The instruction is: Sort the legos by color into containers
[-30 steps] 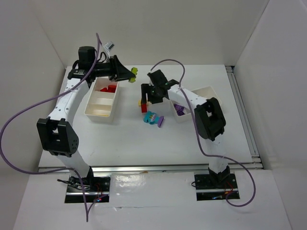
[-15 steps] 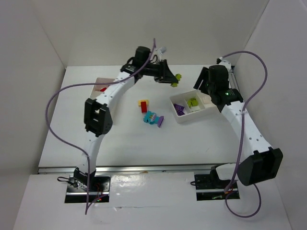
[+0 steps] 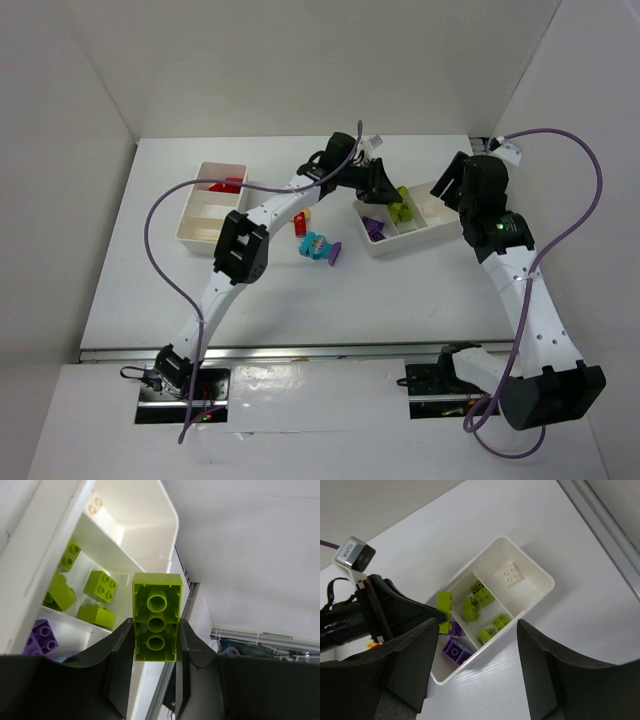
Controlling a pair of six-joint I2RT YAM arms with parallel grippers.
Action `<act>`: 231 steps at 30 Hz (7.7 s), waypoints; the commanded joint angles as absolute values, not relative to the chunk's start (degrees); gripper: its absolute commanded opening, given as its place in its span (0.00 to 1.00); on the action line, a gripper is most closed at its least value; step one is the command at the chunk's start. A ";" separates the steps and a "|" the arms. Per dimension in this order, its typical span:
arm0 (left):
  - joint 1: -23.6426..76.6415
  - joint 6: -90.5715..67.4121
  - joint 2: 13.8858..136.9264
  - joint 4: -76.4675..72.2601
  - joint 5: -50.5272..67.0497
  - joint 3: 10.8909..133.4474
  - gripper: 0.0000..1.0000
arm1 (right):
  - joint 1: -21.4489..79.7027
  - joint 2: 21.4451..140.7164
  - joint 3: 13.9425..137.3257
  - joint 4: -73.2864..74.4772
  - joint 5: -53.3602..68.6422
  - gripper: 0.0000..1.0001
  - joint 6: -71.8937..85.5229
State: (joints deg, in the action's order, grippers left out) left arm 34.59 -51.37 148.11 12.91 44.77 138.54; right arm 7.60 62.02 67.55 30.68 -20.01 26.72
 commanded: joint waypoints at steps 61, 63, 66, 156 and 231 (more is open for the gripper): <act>30.23 -41.31 129.11 41.84 -18.11 109.59 0.62 | 9.49 76.64 70.75 26.02 -0.70 0.71 24.70; 30.23 -41.31 129.11 42.36 -18.11 109.60 0.58 | 9.49 77.17 70.75 26.54 -0.70 0.71 24.70; 29.71 -41.31 129.11 42.36 -18.11 109.07 0.58 | 9.49 77.17 70.75 26.54 -0.70 0.71 24.70; 12.57 -15.21 98.17 35.51 39.21 89.38 0.00 | 28.30 104.41 84.90 3.85 26.54 0.67 40.34; 0.09 -32.17 119.91 39.46 2.02 120.68 0.86 | 31.11 107.57 88.93 15.92 18.08 0.00 31.74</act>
